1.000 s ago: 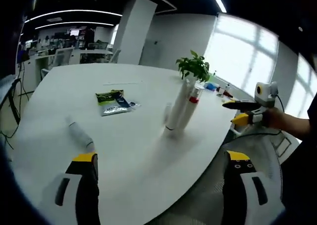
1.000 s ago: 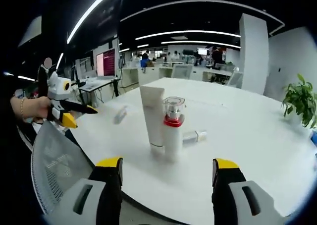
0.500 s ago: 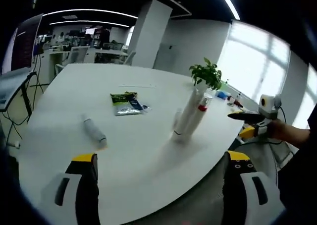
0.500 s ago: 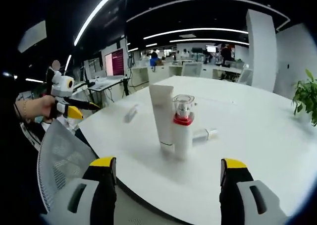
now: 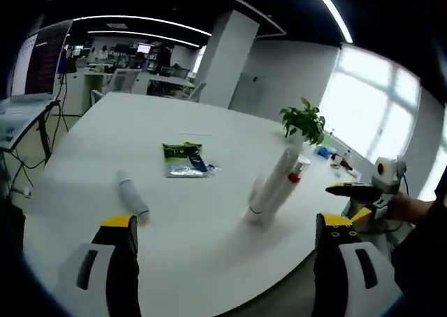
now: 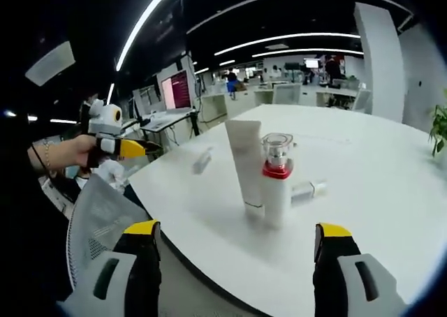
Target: Arrange the skincare products in the storage area until every visible bottle or jar stands upright without overlapping.
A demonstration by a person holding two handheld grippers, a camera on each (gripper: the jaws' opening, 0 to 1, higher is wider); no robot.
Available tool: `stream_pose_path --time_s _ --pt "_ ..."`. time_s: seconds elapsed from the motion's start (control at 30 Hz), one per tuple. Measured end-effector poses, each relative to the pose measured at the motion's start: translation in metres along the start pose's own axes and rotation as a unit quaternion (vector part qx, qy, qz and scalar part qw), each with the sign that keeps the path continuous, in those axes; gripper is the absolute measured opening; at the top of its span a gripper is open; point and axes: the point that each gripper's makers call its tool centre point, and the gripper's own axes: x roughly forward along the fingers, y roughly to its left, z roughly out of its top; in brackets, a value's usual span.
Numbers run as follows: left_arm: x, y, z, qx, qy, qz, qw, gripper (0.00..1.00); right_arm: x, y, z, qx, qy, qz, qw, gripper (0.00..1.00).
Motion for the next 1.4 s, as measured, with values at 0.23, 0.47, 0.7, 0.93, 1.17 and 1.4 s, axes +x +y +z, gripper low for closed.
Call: stream_pose_path --time_s 0.23,0.47,0.7,0.93,1.17,1.4 --pt "0.022 0.006 0.0 0.035 0.011 0.033 0.9988 0.96 -0.002 0.002 0.0 -0.033 -0.004 -0.008 0.9994 0.93" --pt "0.034 0.043 -0.007 0.034 0.043 0.097 0.9937 0.84 -0.002 -0.002 0.001 -0.021 -0.009 -0.013 0.9997 0.91" --pt "0.044 0.086 -0.012 0.018 0.087 0.161 0.9829 0.72 0.0 -0.002 -0.002 -0.025 -0.001 -0.019 0.9995 0.89" --pt "0.064 0.11 -0.013 0.013 0.134 0.179 0.9746 0.68 0.0 -0.01 -0.005 -0.015 0.006 -0.037 0.9992 0.88" --pt "0.081 0.131 -0.023 0.011 0.173 0.19 0.9664 0.63 0.0 -0.013 -0.006 -0.018 0.012 -0.047 0.9986 0.87" --pt "0.094 0.157 -0.025 0.008 0.217 0.21 0.9533 0.62 0.0 -0.014 -0.008 -0.015 0.016 -0.05 0.9985 0.87"
